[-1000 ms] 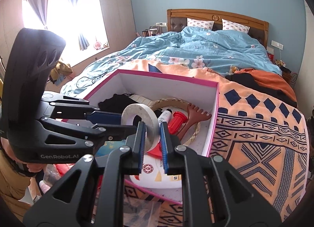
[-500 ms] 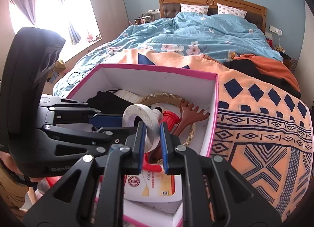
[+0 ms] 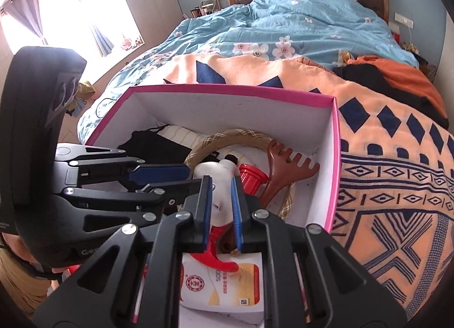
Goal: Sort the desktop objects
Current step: 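Lower the tape roll into the pink box and open the right tool, then move the left tool to the red packet and close on its white edge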
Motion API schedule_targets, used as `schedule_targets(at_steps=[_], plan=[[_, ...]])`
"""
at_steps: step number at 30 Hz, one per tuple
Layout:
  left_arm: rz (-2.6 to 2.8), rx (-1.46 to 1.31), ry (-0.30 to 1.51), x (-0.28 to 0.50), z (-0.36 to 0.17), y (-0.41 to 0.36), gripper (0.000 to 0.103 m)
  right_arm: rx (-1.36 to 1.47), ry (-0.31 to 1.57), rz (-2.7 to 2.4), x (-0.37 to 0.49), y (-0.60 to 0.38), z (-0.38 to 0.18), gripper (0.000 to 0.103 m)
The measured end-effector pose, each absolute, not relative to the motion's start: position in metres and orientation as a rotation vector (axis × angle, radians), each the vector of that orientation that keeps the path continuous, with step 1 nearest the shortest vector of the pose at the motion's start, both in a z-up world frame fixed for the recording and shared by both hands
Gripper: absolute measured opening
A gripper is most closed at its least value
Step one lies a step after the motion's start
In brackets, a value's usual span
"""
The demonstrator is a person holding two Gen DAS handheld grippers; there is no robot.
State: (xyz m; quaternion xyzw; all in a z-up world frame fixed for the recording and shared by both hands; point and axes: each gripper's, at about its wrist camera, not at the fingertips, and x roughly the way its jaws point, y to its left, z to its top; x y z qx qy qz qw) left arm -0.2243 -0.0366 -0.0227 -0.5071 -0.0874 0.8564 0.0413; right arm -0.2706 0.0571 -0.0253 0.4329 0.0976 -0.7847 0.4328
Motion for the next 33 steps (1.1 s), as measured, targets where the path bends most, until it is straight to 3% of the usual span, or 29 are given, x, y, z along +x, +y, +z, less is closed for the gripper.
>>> schedule_targets(at_steps=[4, 13, 17, 21, 24, 27, 33], plan=[[2.656, -1.516, -0.295, -0.217, -0.018, -0.042, 0.023, 1.099, 0.202, -1.954, -0.274, 0.058, -0.026, 0.017], [2.72, -1.33, -0.158, -0.166, 0.012, -0.033, 0.028, 1.025, 0.145, -1.968, -0.254, 0.085, -0.014, 0.022], [2.722, -1.244, -0.108, -0.127, 0.025, -0.026, 0.039, 0.975, 0.109, -1.94, -0.231, 0.101, -0.004, 0.024], [2.73, -1.191, -0.085, -0.084, 0.03, -0.025, 0.041, 0.899, 0.095, -1.897, -0.195, 0.119, 0.01, 0.028], [2.74, -1.184, -0.084, -0.057, 0.027, -0.031, 0.043, 0.854, 0.095, -1.861, -0.167, 0.132, 0.016, 0.038], [2.77, -1.198, -0.071, -0.03, 0.019, -0.041, 0.053, 0.848, 0.109, -1.806, -0.14, 0.14, 0.013, 0.038], [2.783, -1.328, -0.141, -0.003, -0.012, -0.072, 0.054, 0.931, 0.159, -1.688, -0.099, 0.13, -0.019, 0.039]])
